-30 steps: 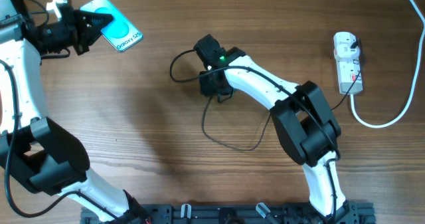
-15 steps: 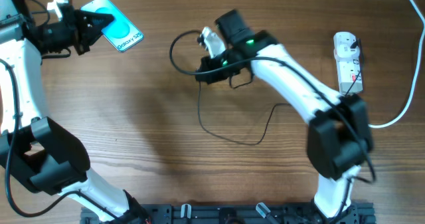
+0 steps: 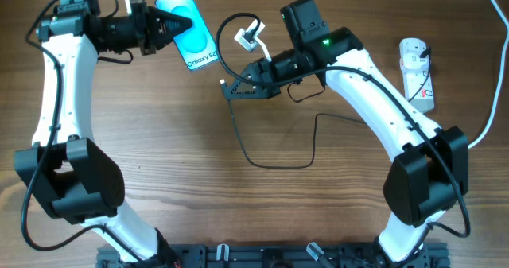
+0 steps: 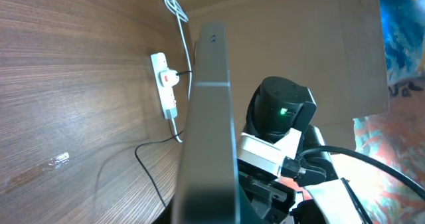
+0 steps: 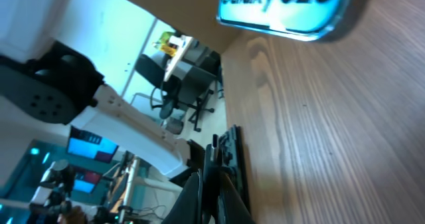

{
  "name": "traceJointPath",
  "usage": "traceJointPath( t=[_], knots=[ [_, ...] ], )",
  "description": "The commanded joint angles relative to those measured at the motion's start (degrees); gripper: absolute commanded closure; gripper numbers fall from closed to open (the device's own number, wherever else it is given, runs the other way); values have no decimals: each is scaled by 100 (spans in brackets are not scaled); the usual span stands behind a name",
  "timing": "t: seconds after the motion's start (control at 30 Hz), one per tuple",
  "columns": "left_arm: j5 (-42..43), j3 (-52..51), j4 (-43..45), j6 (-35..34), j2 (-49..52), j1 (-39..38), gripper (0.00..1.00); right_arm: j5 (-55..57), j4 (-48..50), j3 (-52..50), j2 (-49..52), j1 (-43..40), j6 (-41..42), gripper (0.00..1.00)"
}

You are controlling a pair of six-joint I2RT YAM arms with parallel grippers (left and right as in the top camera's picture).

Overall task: Plug charger to phone and switch on socket
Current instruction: 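Lift the cable plug with the right gripper toward the phone's bottom port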

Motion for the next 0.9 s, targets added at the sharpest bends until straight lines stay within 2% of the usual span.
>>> traceJointPath(
  t=[0.0, 0.23, 0.5, 0.87],
  knots=[
    [334, 74, 15, 177, -118, -120, 96, -358, 20, 17, -52, 24, -129, 95],
    [824, 74, 39, 262, -118, -188, 96, -334, 238, 17, -46, 24, -72, 96],
    [824, 74, -188, 260, -118, -216, 96, -341, 866, 17, -46, 24, 527, 96],
    [822, 74, -208, 262, -118, -302, 96, -341, 901, 17, -46, 22, 529, 96]
  ],
)
